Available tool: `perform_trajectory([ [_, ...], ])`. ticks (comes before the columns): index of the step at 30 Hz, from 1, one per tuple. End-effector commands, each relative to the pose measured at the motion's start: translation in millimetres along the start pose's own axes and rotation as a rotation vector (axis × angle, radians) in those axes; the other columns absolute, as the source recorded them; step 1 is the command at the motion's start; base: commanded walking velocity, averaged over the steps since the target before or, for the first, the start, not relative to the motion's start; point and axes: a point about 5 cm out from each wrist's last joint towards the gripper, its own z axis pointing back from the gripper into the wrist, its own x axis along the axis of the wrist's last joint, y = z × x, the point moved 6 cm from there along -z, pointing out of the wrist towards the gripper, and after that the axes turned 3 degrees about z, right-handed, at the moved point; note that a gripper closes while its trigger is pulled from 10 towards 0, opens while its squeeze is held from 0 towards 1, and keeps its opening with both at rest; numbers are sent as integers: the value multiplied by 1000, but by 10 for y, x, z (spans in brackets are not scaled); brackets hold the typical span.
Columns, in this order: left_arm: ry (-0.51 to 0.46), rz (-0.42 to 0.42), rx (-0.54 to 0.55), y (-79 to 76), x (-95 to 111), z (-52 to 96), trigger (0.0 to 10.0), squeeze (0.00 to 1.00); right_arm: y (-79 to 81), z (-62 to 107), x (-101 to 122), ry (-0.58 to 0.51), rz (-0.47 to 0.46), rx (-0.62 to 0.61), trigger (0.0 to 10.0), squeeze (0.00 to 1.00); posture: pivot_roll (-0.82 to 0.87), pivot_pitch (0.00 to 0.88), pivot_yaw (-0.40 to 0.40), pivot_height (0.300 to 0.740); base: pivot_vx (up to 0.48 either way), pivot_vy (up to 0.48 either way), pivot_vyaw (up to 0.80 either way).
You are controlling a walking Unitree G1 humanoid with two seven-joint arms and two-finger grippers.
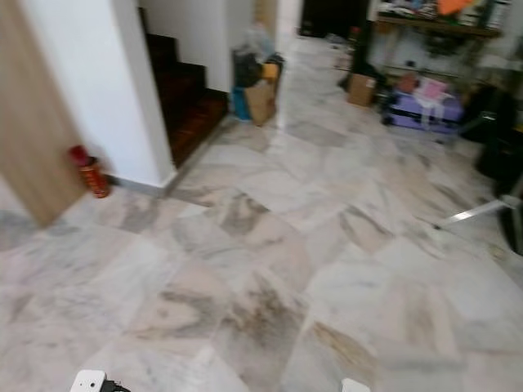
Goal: Move the pillow to the sofa from floor
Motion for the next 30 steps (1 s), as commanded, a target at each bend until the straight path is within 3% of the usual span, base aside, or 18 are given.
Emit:
perform_trajectory([
  [1, 9, 1, 4, 15, -25, 5, 10000, 0, -7, 10, -57, 18, -2, -1, 10000, 0, 78, 15, -13, 740, 0, 0, 800],
  [30, 53, 33, 11, -47, -251, 36, 10000, 0, -30, 5, -32, 21, 23, -5, 10000, 0, 83, 12, -34, 740, 0, 0, 800],
])
